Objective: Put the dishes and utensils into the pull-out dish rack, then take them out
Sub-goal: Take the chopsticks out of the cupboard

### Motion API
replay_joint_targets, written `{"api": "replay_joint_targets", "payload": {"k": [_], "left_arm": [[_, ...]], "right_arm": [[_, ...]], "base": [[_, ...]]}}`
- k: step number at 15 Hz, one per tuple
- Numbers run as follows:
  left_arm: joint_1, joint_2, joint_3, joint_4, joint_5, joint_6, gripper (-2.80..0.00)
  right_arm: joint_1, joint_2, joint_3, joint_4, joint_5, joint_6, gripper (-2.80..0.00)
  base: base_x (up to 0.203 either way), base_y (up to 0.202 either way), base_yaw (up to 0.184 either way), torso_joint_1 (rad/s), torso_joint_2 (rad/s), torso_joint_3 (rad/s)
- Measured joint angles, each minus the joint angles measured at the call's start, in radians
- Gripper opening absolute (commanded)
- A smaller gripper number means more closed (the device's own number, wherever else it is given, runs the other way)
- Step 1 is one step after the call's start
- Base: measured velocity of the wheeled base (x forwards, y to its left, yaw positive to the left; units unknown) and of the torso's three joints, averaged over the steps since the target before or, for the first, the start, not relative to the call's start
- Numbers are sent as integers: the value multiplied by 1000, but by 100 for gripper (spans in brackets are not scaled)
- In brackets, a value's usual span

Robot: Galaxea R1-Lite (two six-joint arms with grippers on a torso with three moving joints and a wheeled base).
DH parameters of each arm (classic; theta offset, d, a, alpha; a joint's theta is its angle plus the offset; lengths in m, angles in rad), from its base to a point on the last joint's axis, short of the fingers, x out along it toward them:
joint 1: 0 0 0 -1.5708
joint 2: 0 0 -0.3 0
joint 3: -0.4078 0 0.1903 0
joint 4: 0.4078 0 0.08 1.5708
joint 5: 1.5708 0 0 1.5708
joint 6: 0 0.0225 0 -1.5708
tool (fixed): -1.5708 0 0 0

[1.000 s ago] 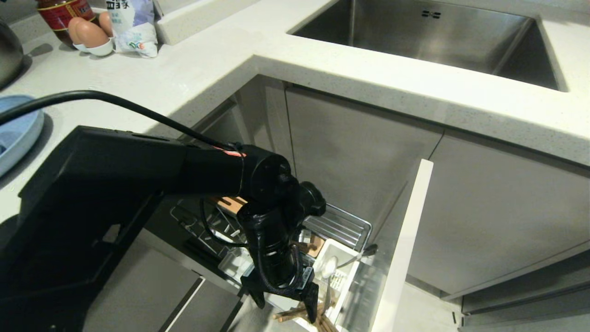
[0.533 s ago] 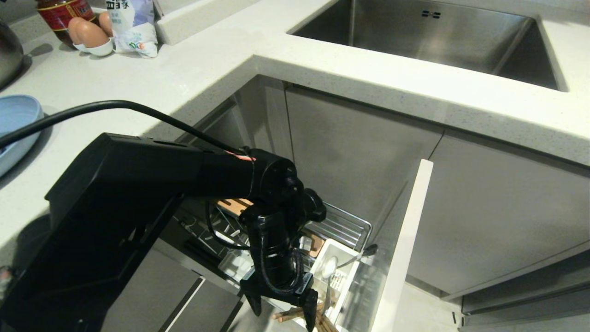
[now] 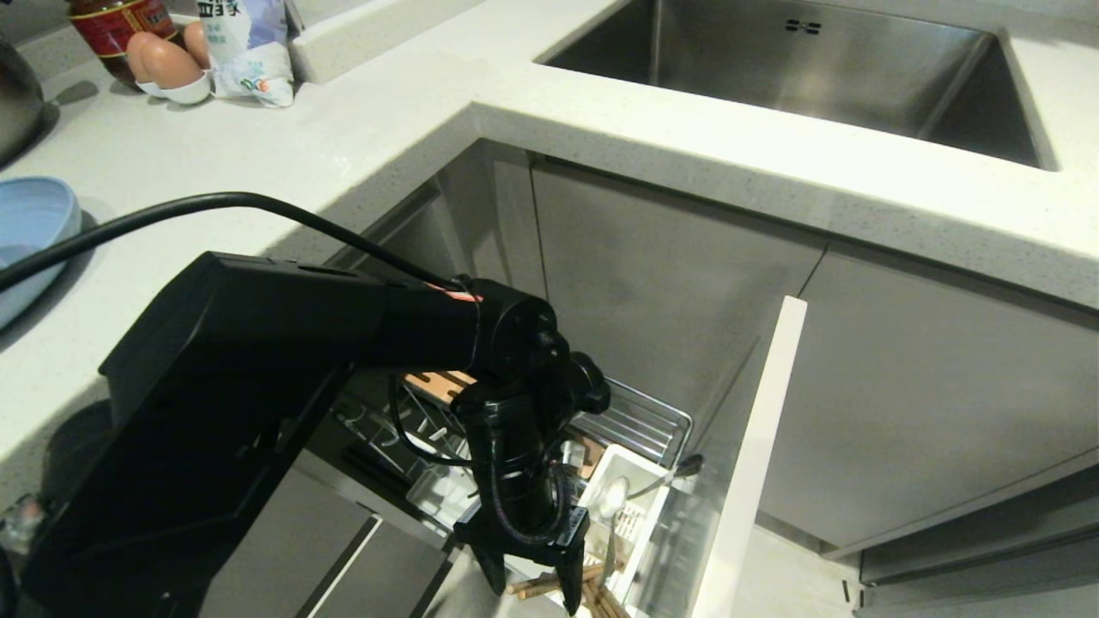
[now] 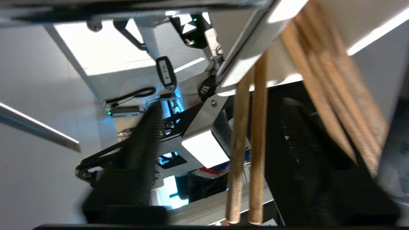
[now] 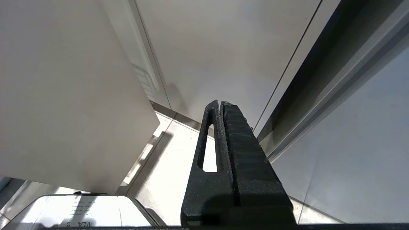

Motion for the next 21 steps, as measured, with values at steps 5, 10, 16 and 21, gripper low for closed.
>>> {"api": "replay_joint_targets", "payload": {"k": [5,10,16,21], "left_arm": [[-6,-1,-24,0,-56,-7,-280],[-11,-4,-37,0,-81,-10,-280],[-11,-27,-38,47,-72,-7,-280],[-10,-78,-37,87,-69,-5,-280]], "right_arm": [[0,0,0,0,1,0,-280],[0,0,0,0,1,0,-280],[0,0,0,0,1,0,-280],[0,0,0,0,0,0,-280]], "base": [[0,0,0,0,0,0],[0,0,0,0,0,0],[0,0,0,0,0,0],[0,0,0,0,0,0]]}}
